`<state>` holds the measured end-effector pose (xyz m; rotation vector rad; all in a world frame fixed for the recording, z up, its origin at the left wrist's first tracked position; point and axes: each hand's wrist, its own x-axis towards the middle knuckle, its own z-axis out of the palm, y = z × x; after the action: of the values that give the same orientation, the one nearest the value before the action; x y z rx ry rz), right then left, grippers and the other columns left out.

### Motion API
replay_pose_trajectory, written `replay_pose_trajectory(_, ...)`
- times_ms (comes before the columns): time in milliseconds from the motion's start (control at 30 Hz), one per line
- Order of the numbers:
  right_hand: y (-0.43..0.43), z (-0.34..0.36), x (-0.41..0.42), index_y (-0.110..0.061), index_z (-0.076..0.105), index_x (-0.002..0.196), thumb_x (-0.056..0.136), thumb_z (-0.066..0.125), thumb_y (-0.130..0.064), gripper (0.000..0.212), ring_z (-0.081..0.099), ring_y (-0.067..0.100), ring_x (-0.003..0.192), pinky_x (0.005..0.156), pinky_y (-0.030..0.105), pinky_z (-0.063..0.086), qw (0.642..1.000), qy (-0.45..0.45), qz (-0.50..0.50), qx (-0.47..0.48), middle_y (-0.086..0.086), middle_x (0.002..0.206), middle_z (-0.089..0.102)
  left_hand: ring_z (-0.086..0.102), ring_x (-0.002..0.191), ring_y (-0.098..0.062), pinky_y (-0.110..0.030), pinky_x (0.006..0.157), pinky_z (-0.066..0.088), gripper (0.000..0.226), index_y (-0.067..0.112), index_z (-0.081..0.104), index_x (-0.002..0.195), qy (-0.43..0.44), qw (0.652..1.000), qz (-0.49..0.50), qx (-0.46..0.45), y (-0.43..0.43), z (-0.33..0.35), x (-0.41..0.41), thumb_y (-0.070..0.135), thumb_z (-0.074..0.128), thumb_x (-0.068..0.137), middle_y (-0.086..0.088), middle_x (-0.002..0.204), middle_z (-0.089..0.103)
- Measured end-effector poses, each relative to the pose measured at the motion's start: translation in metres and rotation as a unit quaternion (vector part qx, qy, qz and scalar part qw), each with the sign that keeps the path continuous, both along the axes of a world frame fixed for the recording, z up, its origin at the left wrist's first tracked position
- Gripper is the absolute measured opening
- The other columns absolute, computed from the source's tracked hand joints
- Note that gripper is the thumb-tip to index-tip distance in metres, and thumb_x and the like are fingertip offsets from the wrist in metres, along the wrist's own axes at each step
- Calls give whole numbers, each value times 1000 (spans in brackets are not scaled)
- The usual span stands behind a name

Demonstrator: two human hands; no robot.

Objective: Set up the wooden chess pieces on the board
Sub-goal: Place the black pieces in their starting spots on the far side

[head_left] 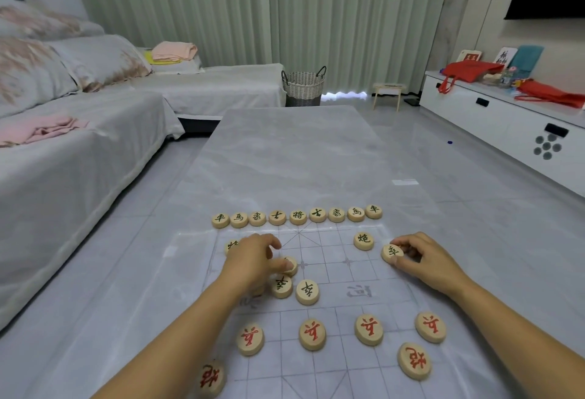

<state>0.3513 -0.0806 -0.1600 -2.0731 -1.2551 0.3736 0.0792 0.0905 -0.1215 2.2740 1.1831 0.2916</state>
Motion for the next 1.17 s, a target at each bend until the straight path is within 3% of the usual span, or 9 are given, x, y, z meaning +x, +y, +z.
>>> replay_pose_trajectory(167,-1,0,1,-31,59,98,79,69,-27,23,52,8,89,82,27,44,1000,-2,-3,-3,-11,95,53,57,91,-18,-33,76,48,35,21,58,108,80,997,-12,12,-5,0,20,34,69,77,1,104,62)
replay_pose_trajectory(334,-1,-2,2,-32,58,97,79,69,-28,22,52,8,88,81,27,44,1000,-4,-3,2,-12,93,52,58,95,-20,-32,80,48,38,18,60,109,23,998,-49,-24,-23,-4,48,32,71,76,3,94,56)
replay_pose_trajectory(601,-1,-3,3,-33,58,94,78,69,-27,21,52,9,88,80,28,45,1000,-8,1,8,-12,91,53,55,103,-22,-31,85,46,42,14,59,118,-38,995,-81,-44,-46,-10,90,29,69,80,-5,113,59)
replay_pose_trajectory(1168,-1,-4,4,-37,57,92,78,69,-30,21,52,8,89,79,26,44,1000,-10,1,6,-12,94,54,53,109,-23,-33,91,46,43,16,57,122,-19,995,-95,-17,-43,-12,97,30,66,83,-5,120,54)
